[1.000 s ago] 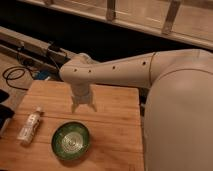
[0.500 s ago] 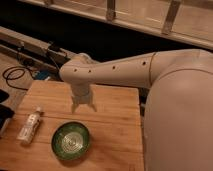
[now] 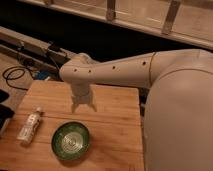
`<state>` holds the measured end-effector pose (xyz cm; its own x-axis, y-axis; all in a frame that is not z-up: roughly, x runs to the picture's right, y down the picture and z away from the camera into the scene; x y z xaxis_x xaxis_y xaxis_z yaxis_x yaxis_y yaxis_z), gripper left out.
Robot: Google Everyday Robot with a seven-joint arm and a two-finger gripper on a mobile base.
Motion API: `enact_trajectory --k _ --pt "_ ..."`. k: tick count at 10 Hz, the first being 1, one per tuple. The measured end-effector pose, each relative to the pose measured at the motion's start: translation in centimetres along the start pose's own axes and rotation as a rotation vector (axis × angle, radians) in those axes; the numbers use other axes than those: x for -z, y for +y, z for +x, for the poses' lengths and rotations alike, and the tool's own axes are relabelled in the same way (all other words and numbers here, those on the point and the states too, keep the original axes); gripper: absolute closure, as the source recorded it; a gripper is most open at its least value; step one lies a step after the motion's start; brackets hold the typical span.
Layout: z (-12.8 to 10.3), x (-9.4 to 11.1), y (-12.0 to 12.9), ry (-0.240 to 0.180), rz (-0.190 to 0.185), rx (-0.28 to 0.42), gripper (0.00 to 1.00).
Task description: Place the bottle in the ceramic bowl
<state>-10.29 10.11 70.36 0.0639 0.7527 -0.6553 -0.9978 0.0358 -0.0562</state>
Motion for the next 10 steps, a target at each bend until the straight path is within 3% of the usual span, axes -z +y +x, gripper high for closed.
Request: enact_trajectory --k 6,7,9,10 --pt "-0.2 0.3 0.0 -0.009 0.0 -0.005 0.35" --pt "-0.8 0.8 0.2 -0.025 -0.014 -0.015 0.35" --pt "-4.3 1.7 0.8 -0.06 -0.043 -0.029 0.35" --pt "-6.0 1.9 2.3 -0.073 -0.058 -0.016 0.35"
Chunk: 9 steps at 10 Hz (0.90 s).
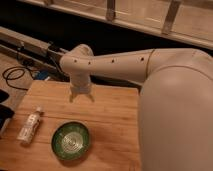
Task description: Place the bottle in the ceramic bowl
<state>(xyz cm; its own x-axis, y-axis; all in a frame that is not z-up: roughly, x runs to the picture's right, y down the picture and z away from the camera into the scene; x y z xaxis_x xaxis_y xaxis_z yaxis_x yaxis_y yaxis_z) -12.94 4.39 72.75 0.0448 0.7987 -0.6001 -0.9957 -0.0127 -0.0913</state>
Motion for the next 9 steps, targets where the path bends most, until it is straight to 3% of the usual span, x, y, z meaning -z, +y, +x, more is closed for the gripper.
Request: enact_trajectory --k 2,4,6,9 --pt "-2.4 -0.3 3.1 -0.026 -0.03 0.03 0.35" --pt "-3.3 -0.7 4.6 -0.049 -0.053 0.059 0.35" --pt "-2.3 -0.4 7.0 -0.068 -0.073 0.113 0.35" --pt "1.1 0.4 10.8 -0.092 -0.096 0.21 0.35"
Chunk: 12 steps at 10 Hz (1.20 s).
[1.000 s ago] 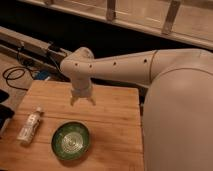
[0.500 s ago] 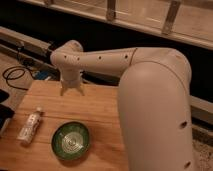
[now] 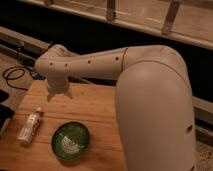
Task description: Place the bottle in the ceramic bowl
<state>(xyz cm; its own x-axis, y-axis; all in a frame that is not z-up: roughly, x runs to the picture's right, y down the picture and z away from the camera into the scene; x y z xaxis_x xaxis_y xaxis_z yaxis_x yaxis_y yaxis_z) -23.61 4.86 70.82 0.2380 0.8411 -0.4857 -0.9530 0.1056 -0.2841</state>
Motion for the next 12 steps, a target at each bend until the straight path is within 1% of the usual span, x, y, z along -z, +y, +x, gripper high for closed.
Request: enact_trajectory --k 1,2,3,5,7,8,10,11,12 --pt "0.9 0.2 1.6 -0.004 -0.004 0.037 0.35" --pt "1.6 0.3 2.8 -0.009 0.004 0.069 0.35" --pt "2.1 0.3 3.4 -0.004 0.007 0.084 0.35" --pt "1.9 0.4 3.0 -0.009 0.011 0.08 0.35" --pt "2.0 0.3 3.2 -0.003 0.006 0.079 0.35" --pt "1.9 0.3 3.0 -0.003 0.011 0.079 0.35" --pt "1.2 1.0 4.9 -0.012 0.022 0.138 0.35" --pt "0.9 0.8 6.1 -0.013 0.022 0.166 0.35" --pt "0.6 0.4 8.0 -0.009 0.014 0.205 0.35"
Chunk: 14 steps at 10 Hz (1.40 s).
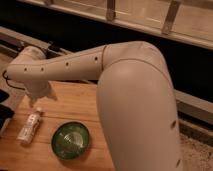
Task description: Place the bottle in the ceramic bowl
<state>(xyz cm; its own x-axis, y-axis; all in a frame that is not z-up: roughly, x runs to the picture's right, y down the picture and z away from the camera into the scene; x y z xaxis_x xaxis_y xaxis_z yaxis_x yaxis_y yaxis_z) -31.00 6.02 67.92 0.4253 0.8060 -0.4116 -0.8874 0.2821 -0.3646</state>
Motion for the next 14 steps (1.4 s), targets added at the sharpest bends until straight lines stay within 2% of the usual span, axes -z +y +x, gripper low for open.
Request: enact_trajectory --k 1,3,6,8,10,11,13,14 --pt "-0.5 -0.6 1.7 0.003 -0.008 0.035 0.35" --pt "-0.7 -1.6 3.5 0.013 -0.015 0.077 0.35" --pt "-0.3 -4.0 4.4 0.024 -0.017 0.105 0.35" --pt "0.0 -5.4 4.6 -0.004 -0.032 0.103 0.35" --pt "0.1 -6.6 4.7 -0.039 -0.068 0.097 0.35" --pt "0.1 -7.3 5.1 -0.039 -0.081 0.101 0.35" --pt "0.2 -9.3 6.3 -0.023 -0.074 0.128 0.35" --pt "0.2 -9.4 6.6 -0.02 -0.076 0.133 0.35"
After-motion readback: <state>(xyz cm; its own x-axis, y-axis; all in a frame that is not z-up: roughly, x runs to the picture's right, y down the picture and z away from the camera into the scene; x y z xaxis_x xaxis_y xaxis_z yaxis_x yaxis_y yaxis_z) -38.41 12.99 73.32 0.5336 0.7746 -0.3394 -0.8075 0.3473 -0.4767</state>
